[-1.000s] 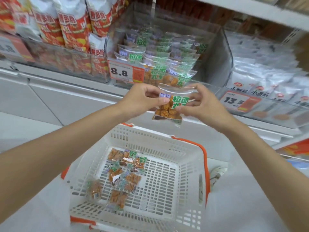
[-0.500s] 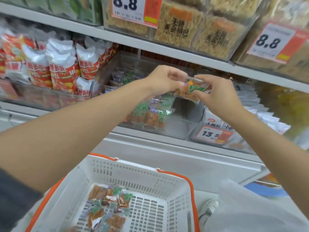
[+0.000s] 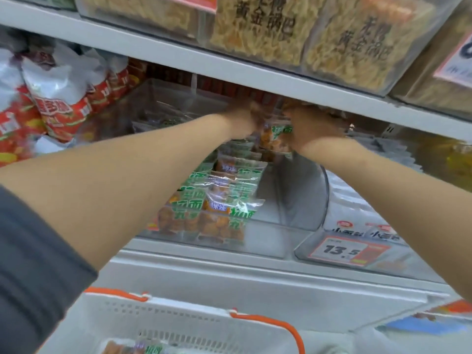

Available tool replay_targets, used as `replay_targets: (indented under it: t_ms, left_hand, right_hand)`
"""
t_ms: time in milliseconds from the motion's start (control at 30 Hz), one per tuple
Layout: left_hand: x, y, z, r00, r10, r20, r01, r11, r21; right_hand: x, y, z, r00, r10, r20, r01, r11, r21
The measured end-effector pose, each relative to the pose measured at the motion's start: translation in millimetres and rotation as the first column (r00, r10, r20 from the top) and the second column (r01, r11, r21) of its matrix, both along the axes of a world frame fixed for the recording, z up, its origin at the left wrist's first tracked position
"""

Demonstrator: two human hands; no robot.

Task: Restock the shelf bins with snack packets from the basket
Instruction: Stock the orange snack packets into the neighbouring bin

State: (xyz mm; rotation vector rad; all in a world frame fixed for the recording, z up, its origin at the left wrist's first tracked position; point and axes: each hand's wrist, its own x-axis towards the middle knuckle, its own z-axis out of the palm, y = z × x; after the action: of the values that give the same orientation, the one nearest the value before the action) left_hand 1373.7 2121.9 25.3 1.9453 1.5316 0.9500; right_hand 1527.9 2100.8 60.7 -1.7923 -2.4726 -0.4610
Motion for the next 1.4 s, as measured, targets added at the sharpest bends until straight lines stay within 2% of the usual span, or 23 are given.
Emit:
replay_targets:
  t_ms: [167,267,433,600,700,767,867,1067,1200,1300,1367,1400]
  left_hand:
    - [-9,17,-17,0.993,-0.038,-0.112,0.042,0.998,0.037]
    - [-15,19,-20,0.997,-0.073,-0.026,0.073,0.997,-0.004]
    - [-16,20,-22,0.989,-0.126,-0.083,0.131,0.989,0.061]
    - [-13,20,-26,0.987,-0.084,-0.14,0.104,0.984,0.143]
    - [-15,20,-28,0.992,-0.079,-0.094,0.094,0.981,0.169]
    - [-17,18,-29,0.993,-0.087,-0.079,0.099,0.982,0.159]
    - [-20,14,-29,0.984,-0.113,-0.137,0.132,0.982,0.136]
    - [-23,3,-26,0.972,-0.107,-0.21,0.129,0.987,0.093]
    - [-22,-6,-23,0.976,-0.117,-0.185,0.126,0.991,0.041]
    - [-28,-15,-20,0.969,-0.089,-0.231,0.095,0.995,0.015]
    - [-36,-22,-17,0.951,-0.049,-0.305,0.054,0.998,0.01]
    - [-40,-28,-15,0.937,-0.027,-0.348,0.032,0.999,0.009]
  right_hand:
    - [-6,38,-8,0.989,0.114,0.095,-0.108,0.992,-0.066]
    - [-5,52,-15,0.978,0.135,0.157,-0.121,0.988,-0.099]
    - [-1,62,-25,0.955,0.171,0.244,-0.143,0.981,-0.131]
    - [-3,60,-19,0.935,0.185,0.304,-0.129,0.972,-0.194]
    - [-5,59,-21,0.93,0.18,0.321,-0.13,0.977,-0.172]
    - [-8,57,-23,0.923,0.158,0.35,-0.111,0.982,-0.151]
    - [-11,55,-25,0.92,0.139,0.367,-0.087,0.984,-0.156]
    - [-11,50,-19,0.938,0.128,0.321,-0.063,0.977,-0.205]
    - [-14,48,-25,0.918,0.11,0.381,-0.076,0.992,-0.104]
    - [-9,46,-23,0.966,0.104,0.236,-0.066,0.984,-0.167]
    - [-5,40,-16,0.996,0.088,0.03,-0.083,0.987,-0.136]
    - [-6,33,-13,0.99,0.057,-0.132,-0.073,0.99,-0.118]
